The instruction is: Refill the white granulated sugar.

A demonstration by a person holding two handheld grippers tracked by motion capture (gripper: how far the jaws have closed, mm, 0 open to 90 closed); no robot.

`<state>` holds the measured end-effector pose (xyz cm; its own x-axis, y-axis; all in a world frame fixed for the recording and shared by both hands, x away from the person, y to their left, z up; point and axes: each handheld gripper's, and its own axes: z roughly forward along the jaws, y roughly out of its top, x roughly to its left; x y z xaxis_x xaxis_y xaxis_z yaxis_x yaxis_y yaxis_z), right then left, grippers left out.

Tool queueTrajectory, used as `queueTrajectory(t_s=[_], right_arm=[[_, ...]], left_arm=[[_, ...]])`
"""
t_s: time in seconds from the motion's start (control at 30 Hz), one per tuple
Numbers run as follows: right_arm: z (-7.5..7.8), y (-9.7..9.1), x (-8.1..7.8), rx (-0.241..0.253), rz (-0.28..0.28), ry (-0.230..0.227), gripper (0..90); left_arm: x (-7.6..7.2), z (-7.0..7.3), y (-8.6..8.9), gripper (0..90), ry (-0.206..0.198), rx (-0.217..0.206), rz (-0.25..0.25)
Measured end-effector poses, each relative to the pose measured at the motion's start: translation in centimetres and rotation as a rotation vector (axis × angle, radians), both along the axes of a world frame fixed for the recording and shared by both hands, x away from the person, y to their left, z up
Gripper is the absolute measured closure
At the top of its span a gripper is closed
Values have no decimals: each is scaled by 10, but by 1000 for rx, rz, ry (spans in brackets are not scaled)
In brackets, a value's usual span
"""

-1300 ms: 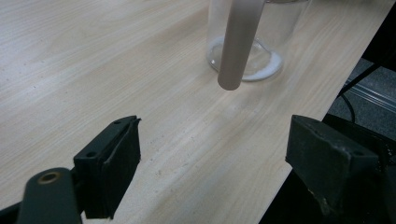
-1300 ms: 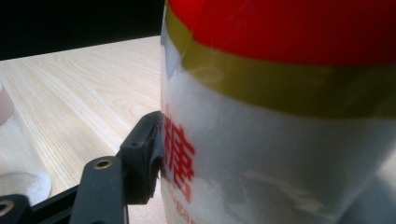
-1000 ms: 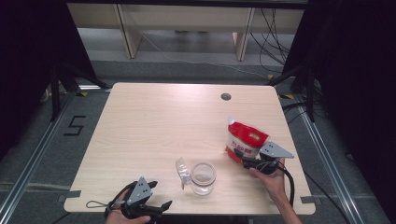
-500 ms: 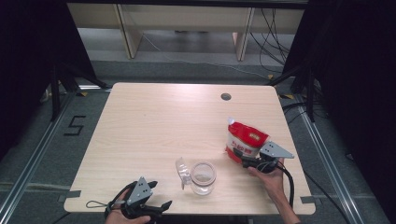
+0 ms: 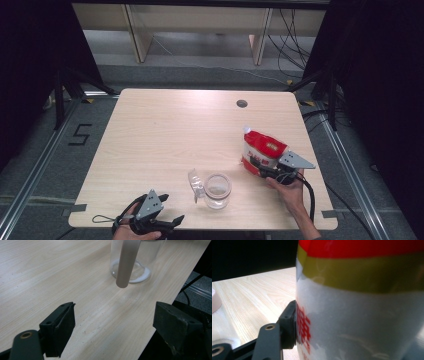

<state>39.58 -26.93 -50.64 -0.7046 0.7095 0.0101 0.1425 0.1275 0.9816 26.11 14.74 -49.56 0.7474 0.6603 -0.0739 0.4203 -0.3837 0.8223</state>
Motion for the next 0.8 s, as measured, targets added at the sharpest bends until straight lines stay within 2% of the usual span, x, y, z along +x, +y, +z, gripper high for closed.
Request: queueTrajectory(t_s=[0.03, 0.07, 0.1, 0.13, 0.17, 0.2, 0.23, 0.27, 0.33, 0.37, 0.4, 0.43, 0.53, 0.6, 0.7, 0.73, 0.8], right_arm=[[1, -1, 2, -20, 23, -8, 425], [1, -1, 2, -20, 23, -8, 425], [1, 1, -2, -5, -12, 10, 434], [1, 1, -2, -5, -17, 13, 437], [2, 1, -4, -6, -17, 40, 441], [2, 1, -4, -6, -17, 40, 441], [1, 1, -4, -5, -22, 32, 443], [1, 2, -5, -14, -30, 30, 447], [2, 4, -7, 5, -36, 36, 449], [2, 2, -3, -20, -11, -12, 451], [3, 2, -4, -35, -11, -2, 452], [4, 3, -7, -29, -9, 34, 453], [4, 4, -10, -20, -21, 21, 456], [5, 4, -11, -34, 7, 9, 459], [6, 4, -13, -22, 16, 38, 460], [7, 4, -15, -27, 0, 52, 461], [6, 4, -11, -28, 20, -9, 463]], left_arm=[[0, 0, 0, 174, 0, -1, 1], [0, 0, 0, 174, 0, -1, 1], [0, -1, 0, 174, -7, -7, 3], [1, 0, 1, 174, -7, 20, -1], [0, 0, 0, 174, -2, -7, 5], [0, 0, 0, 174, -2, -7, 5], [1, 0, 1, 174, -8, 20, -3], [-1, 0, 0, 174, 1, -8, 1], [0, 1, 0, 174, -7, -2, -7], [0, 0, 0, 174, -5, -6, -4], [-1, 1, 0, 174, -4, -6, -1], [-1, 1, 1, 174, -5, 3, 1], [-1, 1, 0, 174, -4, -9, -1], [-1, 1, 1, 174, -4, -9, -3], [-1, 1, 1, 174, -4, -9, -4], [-1, 1, 1, 174, -4, -9, -4], [-1, 2, 1, 174, -5, -6, -4]])
